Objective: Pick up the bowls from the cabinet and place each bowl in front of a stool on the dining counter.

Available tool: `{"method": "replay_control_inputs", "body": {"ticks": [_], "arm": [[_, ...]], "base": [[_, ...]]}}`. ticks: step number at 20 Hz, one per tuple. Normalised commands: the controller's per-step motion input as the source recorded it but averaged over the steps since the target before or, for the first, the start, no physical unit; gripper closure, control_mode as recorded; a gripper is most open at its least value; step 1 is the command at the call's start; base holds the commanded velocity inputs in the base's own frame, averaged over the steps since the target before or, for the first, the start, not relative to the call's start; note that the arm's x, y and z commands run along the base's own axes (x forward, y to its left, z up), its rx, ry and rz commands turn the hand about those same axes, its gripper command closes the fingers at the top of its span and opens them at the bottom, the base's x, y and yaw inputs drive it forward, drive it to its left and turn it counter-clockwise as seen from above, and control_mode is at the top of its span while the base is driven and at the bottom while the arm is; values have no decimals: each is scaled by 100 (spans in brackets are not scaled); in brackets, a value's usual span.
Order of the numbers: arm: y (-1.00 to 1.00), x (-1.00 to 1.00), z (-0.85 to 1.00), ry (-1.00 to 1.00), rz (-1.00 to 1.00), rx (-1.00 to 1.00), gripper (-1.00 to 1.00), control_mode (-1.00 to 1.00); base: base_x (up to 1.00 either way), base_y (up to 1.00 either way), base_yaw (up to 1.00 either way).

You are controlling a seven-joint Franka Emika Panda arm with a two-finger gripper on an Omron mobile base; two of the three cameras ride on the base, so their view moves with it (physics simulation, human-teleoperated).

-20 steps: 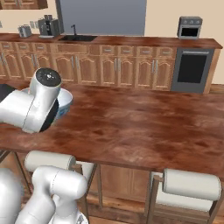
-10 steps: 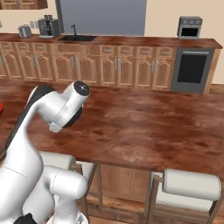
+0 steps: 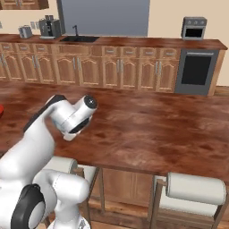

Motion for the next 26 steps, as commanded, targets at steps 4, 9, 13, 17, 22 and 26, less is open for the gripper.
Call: {"method": "replay_control_inputs", "body": {"ticks": [4, 9, 13, 17, 22, 26], "arm": [[14, 38, -75, 0, 0, -7, 100, -100], [15, 10, -59, -3, 6, -1, 100, -100], [8, 6, -28, -9, 6, 0, 100, -100], [1, 23, -3, -6, 0, 0, 100, -100], [2, 26, 0, 0, 0, 0, -100, -100], [1, 12, 0, 1, 0, 0, -100, -100]], "base": [[0, 0, 0], [0, 0, 0], [0, 0, 0], [0, 0, 0], [0, 0, 0], [0, 0, 0]]}}
